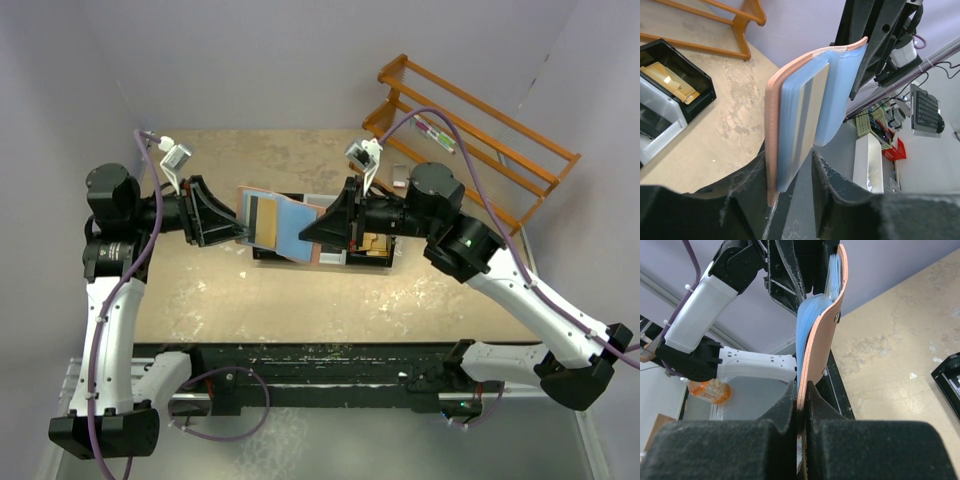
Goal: Take the credit cards out of the card holder
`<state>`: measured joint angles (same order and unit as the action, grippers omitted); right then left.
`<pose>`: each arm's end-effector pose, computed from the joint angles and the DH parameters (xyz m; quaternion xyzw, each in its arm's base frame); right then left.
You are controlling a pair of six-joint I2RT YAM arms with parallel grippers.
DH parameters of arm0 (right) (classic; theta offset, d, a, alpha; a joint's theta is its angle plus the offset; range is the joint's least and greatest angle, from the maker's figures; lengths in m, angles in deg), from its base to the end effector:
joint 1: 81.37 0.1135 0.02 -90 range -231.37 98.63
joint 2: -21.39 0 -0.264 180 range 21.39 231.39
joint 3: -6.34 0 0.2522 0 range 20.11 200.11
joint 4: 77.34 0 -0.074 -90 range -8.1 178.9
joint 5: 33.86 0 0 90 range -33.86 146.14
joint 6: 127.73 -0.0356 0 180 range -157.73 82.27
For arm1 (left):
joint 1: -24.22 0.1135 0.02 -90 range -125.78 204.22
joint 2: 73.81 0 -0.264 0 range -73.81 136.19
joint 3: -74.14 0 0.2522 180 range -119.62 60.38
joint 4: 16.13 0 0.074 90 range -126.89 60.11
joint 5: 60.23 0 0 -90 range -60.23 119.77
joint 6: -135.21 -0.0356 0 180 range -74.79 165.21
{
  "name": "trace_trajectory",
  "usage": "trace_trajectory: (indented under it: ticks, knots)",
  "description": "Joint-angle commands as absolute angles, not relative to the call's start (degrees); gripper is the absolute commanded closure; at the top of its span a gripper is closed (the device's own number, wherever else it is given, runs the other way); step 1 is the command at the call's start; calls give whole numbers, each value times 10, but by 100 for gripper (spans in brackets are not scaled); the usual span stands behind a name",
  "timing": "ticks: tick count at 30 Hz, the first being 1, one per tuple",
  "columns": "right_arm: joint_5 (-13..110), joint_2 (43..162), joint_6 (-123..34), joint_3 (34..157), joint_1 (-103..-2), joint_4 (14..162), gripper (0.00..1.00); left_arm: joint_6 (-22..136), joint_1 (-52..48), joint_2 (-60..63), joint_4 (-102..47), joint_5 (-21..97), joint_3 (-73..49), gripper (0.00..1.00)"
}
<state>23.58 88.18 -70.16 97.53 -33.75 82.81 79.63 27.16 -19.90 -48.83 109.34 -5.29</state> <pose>0.1539 0.1971 0.4686 -0.2902 0.6183 0.5992 0.4177 0.1735 -0.0261 0.4254 0.2164 0.6815 -0.5998 0.3590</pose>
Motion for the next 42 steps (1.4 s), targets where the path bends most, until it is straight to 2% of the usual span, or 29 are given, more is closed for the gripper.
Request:
trace_trajectory:
  ticks: [1,6,14,20,22,26,30,33,36,42]
  knots:
    - [227,881,-702,981,-336,870,100,817,271,-209,-455,1118,-50,55]
    - [218,884,-699,985,-336,871,100,819,270,-205,-454,1123,-50,56]
    - [190,896,-698,979,-336,889,100,881,270,-210,-386,1137,-31,70]
    - [172,904,-709,973,-336,889,100,879,270,-210,-391,1121,-31,93]
    - [186,902,-705,969,-337,885,89,870,271,-205,-407,1110,-37,97]
    - [253,903,-681,978,-351,819,47,797,270,-199,-497,1073,-67,100]
    - [352,891,-681,989,-413,737,19,727,270,-186,-584,1037,-94,100]
    - [453,867,-683,999,-427,692,16,688,270,-177,-630,1002,-104,100]
    - [491,827,-688,995,-427,726,14,640,270,-169,-677,929,-115,100]
    - [469,839,-705,998,-375,782,11,541,270,-154,-752,753,-137,100]
